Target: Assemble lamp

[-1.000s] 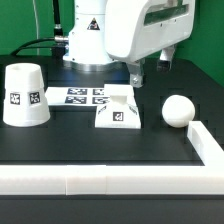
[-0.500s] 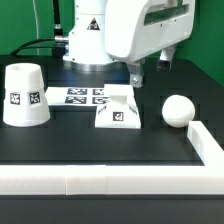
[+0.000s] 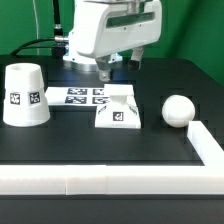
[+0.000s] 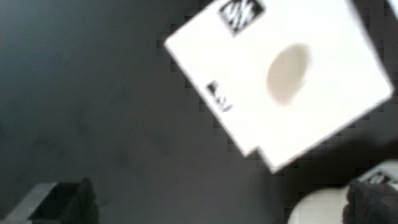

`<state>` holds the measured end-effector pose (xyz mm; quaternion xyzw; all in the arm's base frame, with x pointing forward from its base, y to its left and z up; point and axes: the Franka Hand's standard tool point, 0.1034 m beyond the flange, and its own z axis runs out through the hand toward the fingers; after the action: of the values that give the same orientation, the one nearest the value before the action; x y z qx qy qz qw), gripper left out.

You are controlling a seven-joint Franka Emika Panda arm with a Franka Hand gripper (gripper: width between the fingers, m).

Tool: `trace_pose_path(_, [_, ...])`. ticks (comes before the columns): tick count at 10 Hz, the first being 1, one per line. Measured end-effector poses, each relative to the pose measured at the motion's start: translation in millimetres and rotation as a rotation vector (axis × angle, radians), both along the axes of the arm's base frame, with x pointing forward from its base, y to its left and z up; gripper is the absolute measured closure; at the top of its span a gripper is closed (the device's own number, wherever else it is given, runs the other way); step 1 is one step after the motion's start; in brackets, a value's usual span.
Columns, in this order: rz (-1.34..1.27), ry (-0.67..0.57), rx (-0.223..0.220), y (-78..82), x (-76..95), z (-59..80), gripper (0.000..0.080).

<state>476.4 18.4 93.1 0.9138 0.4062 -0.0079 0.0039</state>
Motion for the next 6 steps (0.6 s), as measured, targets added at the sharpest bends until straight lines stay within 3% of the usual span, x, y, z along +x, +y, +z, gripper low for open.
trace_pose_path(3, [-0.007,-0.002,0.000,0.9,2.1,0.7,0.0100])
trace_pose_path(6, [-0.177,-0.002,0.000,1.6,1.3,-0.1,0.0100])
